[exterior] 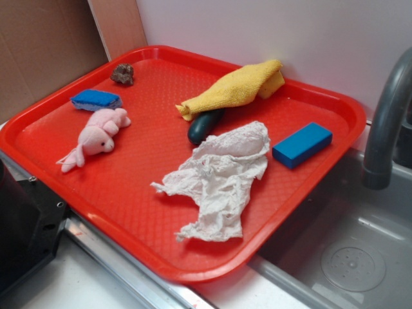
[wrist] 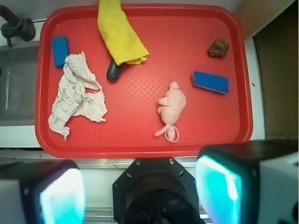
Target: Grab the blue sponge.
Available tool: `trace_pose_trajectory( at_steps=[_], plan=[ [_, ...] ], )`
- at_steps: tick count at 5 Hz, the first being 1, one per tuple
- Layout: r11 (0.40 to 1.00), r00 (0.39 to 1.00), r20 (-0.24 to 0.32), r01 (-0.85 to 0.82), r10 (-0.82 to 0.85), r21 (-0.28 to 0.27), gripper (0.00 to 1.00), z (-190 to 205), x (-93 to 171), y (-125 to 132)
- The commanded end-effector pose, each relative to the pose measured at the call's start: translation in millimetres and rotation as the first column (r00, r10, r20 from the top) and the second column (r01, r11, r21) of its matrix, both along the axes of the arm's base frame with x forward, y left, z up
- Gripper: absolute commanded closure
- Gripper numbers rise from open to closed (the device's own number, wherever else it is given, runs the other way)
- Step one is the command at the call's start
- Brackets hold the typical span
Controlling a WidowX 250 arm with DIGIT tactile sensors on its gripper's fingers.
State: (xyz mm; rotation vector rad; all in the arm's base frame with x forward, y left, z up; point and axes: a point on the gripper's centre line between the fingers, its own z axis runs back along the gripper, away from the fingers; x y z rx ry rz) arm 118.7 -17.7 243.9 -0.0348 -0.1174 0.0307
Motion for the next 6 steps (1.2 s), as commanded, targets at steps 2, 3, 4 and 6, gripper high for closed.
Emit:
trace_pose_trajectory(
  at_steps=[2, 3, 4, 6],
  plan=[
    [0.970, 0.958, -0.150, -0.244, 0.245, 0.025, 0.00, -50, 12, 50],
    [0.878, 0.873, -0.090, -0.478, 0.478, 0.030, 0.00, -96, 49, 70],
    [0.728, 0.726, 0.071, -0.685, 0.684, 0.003, 0.00, -112, 75, 82],
    [0.305, 0.304, 0.031, -0.950, 0.952, -0.064, 0.00, -158, 97, 97]
  ],
)
